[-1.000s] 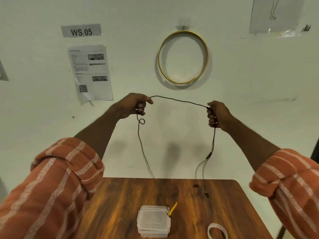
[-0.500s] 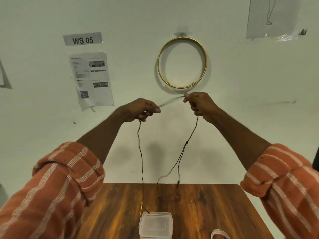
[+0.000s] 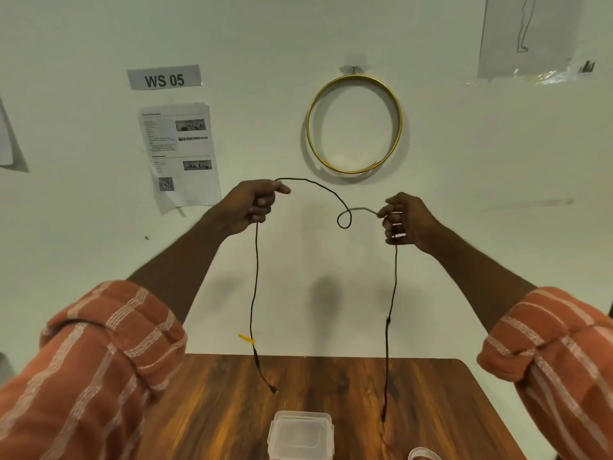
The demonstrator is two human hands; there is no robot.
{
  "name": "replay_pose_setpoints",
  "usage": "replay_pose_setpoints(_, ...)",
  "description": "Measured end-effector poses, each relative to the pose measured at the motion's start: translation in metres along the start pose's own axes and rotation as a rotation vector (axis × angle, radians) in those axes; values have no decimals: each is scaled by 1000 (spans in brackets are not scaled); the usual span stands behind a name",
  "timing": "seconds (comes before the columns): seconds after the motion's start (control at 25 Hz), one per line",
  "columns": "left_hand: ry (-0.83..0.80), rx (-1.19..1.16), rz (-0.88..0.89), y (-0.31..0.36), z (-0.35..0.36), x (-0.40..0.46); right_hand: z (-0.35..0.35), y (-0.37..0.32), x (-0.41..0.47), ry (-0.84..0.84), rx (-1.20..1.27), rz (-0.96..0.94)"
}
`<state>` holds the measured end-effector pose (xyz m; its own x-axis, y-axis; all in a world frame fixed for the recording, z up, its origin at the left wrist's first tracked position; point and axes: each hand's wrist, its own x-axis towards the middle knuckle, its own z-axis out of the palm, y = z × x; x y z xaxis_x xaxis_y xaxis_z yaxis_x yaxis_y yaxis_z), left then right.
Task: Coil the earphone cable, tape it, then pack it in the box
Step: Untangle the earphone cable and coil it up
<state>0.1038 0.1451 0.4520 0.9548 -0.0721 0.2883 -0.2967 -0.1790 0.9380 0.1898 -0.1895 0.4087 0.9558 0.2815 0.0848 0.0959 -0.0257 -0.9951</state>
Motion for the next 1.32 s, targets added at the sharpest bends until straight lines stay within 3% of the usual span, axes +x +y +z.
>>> replay_pose_setpoints(0.16,-10,75,93,38,34,16,25,-1,-1,-232,-210,-83)
replay_pose_setpoints(0.32,136,75,162,64,58,26,55,-25,-4,-472,-82,-232)
replay_pose_setpoints(0.52,307,-151,251,103,43,31,54,-2,-9,-521,-273,-308)
replay_pose_setpoints(0.72,413,-232,247,128,29,35,65,4,-24,-608,-71,-228)
replay_pose_setpoints(0.8,425,-199,227,128,34,36,84,-8,-33,-537,-144,-298)
replay_pose_setpoints(0.92,405,-55,200,126,45,37,120,-34,-47,-282,-214,-439)
replay_pose_setpoints(1.0,335,91,172,125,50,35,131,-56,-46,-202,-63,-449)
replay_pose_setpoints(1.08,222,189,121,119,49,29,127,-77,-41,-249,94,-434)
replay_pose_setpoints(1.32,-11,120,-36,34,9,-14,42,-66,-4,-76,499,-203)
